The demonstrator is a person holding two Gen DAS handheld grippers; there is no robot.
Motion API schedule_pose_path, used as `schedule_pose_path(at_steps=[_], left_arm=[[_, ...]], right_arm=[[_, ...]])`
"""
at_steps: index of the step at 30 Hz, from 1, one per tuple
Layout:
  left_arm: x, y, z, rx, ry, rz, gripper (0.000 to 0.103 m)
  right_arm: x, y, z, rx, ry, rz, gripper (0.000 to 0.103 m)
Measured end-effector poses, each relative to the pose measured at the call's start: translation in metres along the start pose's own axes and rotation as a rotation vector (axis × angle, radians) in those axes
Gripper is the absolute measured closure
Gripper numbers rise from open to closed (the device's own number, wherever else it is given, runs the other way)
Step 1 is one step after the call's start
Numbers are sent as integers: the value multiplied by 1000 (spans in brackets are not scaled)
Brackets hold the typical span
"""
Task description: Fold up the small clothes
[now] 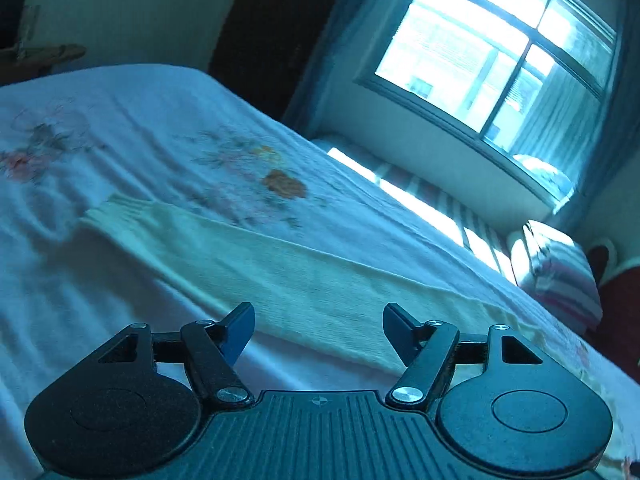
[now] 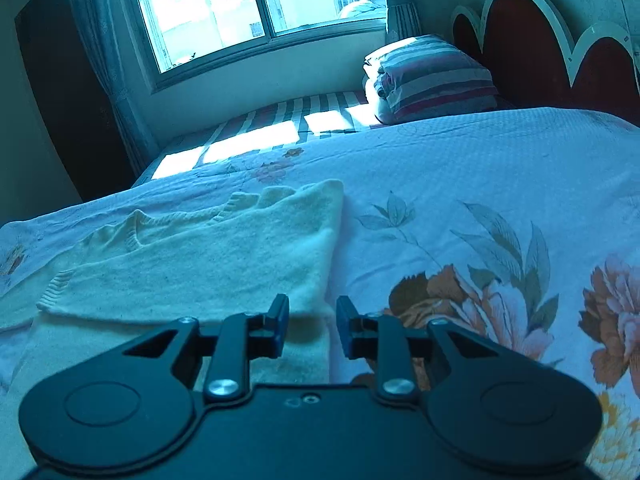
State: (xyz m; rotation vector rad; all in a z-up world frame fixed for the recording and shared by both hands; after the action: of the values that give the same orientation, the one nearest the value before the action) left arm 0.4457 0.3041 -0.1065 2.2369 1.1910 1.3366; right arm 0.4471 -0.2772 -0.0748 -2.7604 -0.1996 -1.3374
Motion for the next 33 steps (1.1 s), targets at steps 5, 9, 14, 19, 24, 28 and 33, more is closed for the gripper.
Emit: schedule_pose_path(at_steps=[5,9,14,19,24,28,33], left_arm=[[37,-72,15,29,34,-262,49],[49,-105,34,77,38,-347,49],[67,-118,55,72,35,-341,84],[90,-136,54,4,87,-439,101],[110,-95,44,-144,157,-385,101],[148,-46,42,-260,215,-374,101],[146,10,53,-243,166,-189,101]], right_arm=[[-9,-10,-9,-7,-28,35,74],[-6,-25,-14,-6,-24,20,73],[0,-40,-16,-27,-23,15,73],[4,-45,-21,-50,-17,37,73],[6,-36,-31,-88,-9,70,72],[1,-21,-40,-113,-6,96,71],[-10,3,-48,-111,16,146,67]])
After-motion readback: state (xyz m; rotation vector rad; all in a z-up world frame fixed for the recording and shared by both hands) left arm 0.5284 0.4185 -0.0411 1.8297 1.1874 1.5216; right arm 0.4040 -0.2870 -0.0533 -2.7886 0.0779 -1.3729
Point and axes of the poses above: each gripper's, at about its wrist camera, not at the fingertips, and z roughly the way its jaws point, y to its right, x to its top, the point moved 3 cm from there along z, roughly the way its jaws point, and after that the axes turned 15 degrees about -z, right-handed, at the moved point
